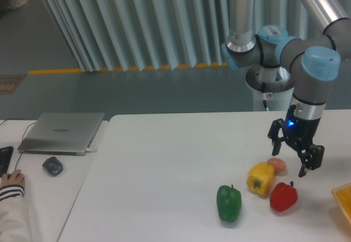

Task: Place the red peppers in a basket
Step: 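Lower the open gripper down over the red bell pepper, then close the gripper around the red bell pepper's stem end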

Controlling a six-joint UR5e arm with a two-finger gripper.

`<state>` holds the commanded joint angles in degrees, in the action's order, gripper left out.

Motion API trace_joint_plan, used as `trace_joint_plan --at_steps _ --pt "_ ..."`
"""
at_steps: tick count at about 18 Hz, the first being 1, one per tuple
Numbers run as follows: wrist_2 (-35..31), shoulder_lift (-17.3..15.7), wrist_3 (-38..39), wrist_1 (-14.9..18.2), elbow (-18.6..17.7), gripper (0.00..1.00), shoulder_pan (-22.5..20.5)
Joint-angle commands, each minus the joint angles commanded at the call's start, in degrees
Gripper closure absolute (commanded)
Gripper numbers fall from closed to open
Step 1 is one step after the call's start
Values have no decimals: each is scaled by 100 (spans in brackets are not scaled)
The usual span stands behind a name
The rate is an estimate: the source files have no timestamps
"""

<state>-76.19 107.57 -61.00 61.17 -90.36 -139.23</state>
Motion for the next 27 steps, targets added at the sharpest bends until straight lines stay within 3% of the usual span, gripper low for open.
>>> trace_joint_plan --at_steps 6,12,27 --pt "-1134 466 114 -35 351 0 422" --pt "-1179 739 114 -44 545 0 388" --pt "-1188 976 202 -35 326 0 431"
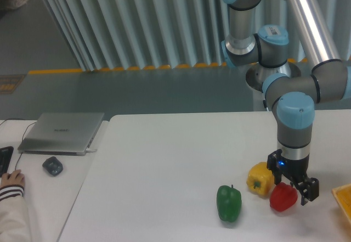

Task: Place the red peppers in a basket
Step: 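Close the gripper around the red bell pepper's stem end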

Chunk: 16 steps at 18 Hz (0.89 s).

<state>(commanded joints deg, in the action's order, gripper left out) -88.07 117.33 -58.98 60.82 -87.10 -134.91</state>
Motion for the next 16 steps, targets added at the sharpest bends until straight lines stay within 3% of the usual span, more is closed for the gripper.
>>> trace_joint_plan --at_steps 6,7,10,11,16 --pt "-148 97 -8 0 35 0 9" --pt "-271 106 -17 0 44 14 70" --pt "-422 124 9 9 53 35 132" --pt "-422 106 9 17 53 54 132" --pt "-404 62 0 62 97 70 123"
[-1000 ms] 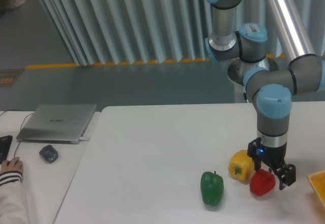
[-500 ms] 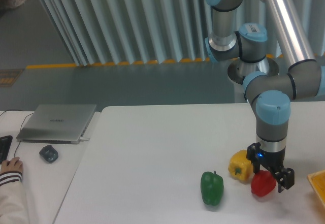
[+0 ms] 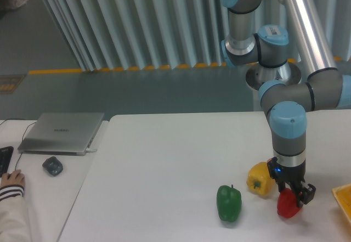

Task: Place the red peppers in a basket
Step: 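Close the gripper around the red bell pepper's stem end, then lift the red pepper and carry it toward the orange basket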

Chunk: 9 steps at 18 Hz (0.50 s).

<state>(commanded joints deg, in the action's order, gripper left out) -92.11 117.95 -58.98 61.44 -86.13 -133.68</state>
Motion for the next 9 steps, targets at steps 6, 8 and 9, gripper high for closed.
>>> trace_joint_plan --at_steps 6,8,9 --pt "79 -140 -17 341 227 76 -88" --pt "254 -281 -70 711 535 76 -237" --pt "420 -386 -140 668 658 76 -324"
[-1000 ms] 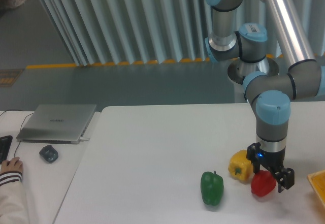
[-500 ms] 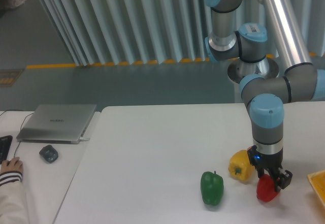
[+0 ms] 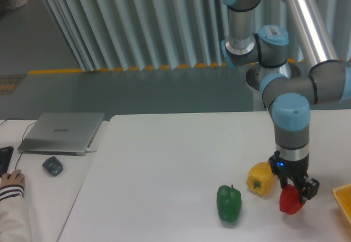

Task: Place the red peppers in a basket
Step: 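Lift the red pepper and carry it toward the orange basket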

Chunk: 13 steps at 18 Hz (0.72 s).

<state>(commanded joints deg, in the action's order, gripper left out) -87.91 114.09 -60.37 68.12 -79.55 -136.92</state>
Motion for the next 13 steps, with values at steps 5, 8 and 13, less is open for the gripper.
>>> trace_joint_plan --at_steps 5,8,13 --pt "19 -71 -1081 -370 115 75 -246" --pt "-16 -45 -1344 -396 142 75 -413" --pt "-244 60 -2479 -912 168 73 -888"
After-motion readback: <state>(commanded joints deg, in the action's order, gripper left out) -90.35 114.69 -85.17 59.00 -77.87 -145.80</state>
